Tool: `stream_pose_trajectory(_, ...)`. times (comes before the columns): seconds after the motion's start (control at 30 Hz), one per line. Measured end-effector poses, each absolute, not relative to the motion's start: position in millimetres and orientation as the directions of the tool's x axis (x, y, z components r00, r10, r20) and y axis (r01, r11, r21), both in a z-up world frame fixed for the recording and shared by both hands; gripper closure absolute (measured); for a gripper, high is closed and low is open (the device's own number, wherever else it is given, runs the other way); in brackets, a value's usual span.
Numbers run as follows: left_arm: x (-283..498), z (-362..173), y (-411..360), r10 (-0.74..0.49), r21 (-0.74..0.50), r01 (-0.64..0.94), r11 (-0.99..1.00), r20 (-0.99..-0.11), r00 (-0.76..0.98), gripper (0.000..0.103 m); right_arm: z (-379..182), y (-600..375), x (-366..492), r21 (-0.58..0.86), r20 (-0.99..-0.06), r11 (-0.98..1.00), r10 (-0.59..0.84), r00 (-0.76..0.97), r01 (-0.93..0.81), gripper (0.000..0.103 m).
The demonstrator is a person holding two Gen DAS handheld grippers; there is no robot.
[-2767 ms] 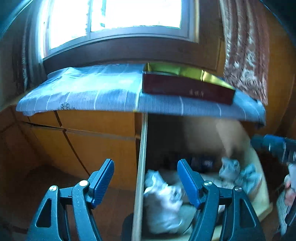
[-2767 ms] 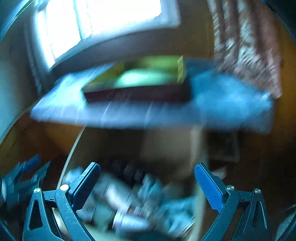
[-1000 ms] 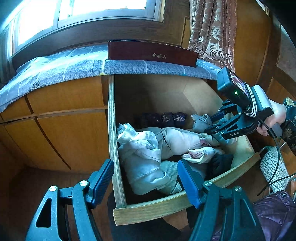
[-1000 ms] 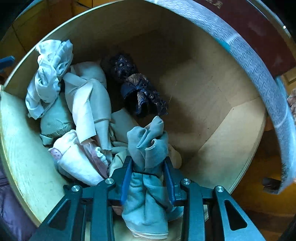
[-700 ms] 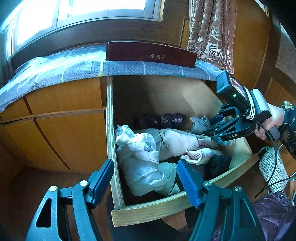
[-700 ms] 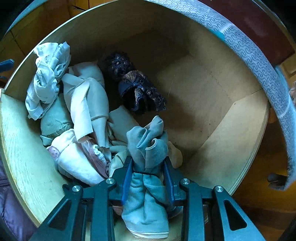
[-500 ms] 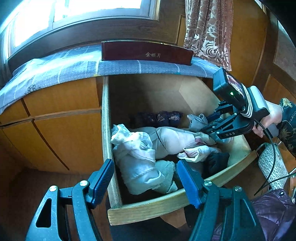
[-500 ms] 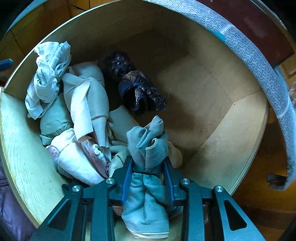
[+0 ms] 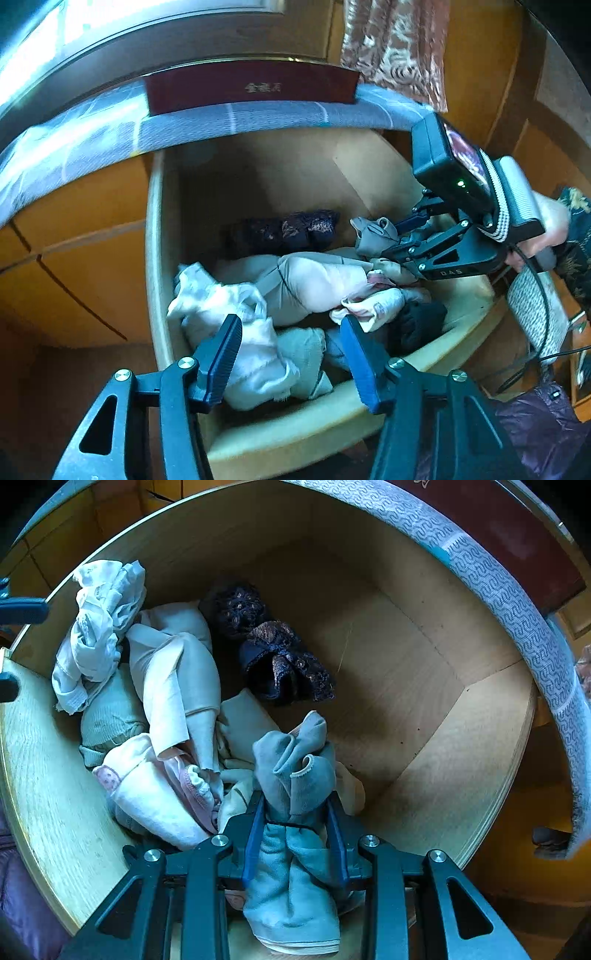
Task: Organize soft objects
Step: 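Grasp the grey-blue rolled sock with the right gripper, then lift the grey-blue sock and carry it over the tin box with the right gripper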
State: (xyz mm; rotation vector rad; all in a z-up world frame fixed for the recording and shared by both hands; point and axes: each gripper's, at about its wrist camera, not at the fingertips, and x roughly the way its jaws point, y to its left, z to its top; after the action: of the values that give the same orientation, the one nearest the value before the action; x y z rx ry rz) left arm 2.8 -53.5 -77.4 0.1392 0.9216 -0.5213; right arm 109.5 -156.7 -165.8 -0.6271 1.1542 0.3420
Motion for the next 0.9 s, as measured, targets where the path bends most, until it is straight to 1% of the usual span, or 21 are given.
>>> stream_pose_trajectory(0.07,11,-83,-59,-0.35,-0.097,0.48,0.872,-0.809,0.473,0.057,-166,-157,109,-0.283,-0.922,0.78,-0.063,0.381,-0.558,0.07)
stream_pose_trajectory(0.13,16,-89,-62,-0.338,-0.1,0.475,0.874,-0.827,0.449,0.059,-166,-157,109,-0.283,-0.923,0.778,-0.061,0.381,-0.56,0.07)
stream_pose_trajectory(0.17,18,-93,-64,-0.329,-0.094,0.474,0.875,-0.835,0.44,0.062,-166,-157,109,-0.284,-0.923,0.777,-0.061,0.381,-0.562,0.07)
stream_pose_trajectory(0.23,21,-98,-70,-0.312,-0.075,0.488,0.87,-0.85,0.425,0.066,-166,-157,109,-0.283,-0.923,0.777,-0.061,0.379,-0.563,0.07)
stream_pose_trajectory(0.43,34,-107,-75,-0.283,-0.069,0.47,0.88,-0.871,0.402,0.068,-165,-158,112,-0.279,-0.925,0.778,-0.062,0.374,-0.562,0.07)
stream_pose_trajectory(0.53,34,-108,-74,-0.291,-0.082,0.462,0.883,-0.869,0.4,0.069,-166,-158,113,-0.278,-0.926,0.78,-0.063,0.372,-0.561,0.07)
stream_pose_trajectory(0.67,26,-104,-58,-0.367,-0.188,0.408,0.893,-0.829,0.422,0.069,-167,-157,114,-0.28,-0.926,0.781,-0.066,0.372,-0.558,0.07)
stream_pose_trajectory(0.73,19,-101,-54,-0.381,-0.19,0.417,0.889,-0.812,0.443,0.069,-167,-156,114,-0.281,-0.926,0.781,-0.068,0.371,-0.557,0.07)
stream_pose_trajectory(0.8,11,-97,-49,-0.449,-0.251,0.439,0.863,-0.78,0.437,0.069,-167,-156,114,-0.283,-0.925,0.781,-0.068,0.374,-0.556,0.07)
stream_pose_trajectory(0.83,9,-97,-50,-0.448,-0.248,0.443,0.862,-0.782,0.434,0.069,-167,-156,114,-0.283,-0.925,0.782,-0.069,0.375,-0.555,0.07)
stream_pose_trajectory(0.9,11,-106,-54,-0.366,-0.174,0.425,0.888,-0.827,0.426,0.073,-167,-155,113,-0.284,-0.924,0.782,-0.069,0.375,-0.555,0.07)
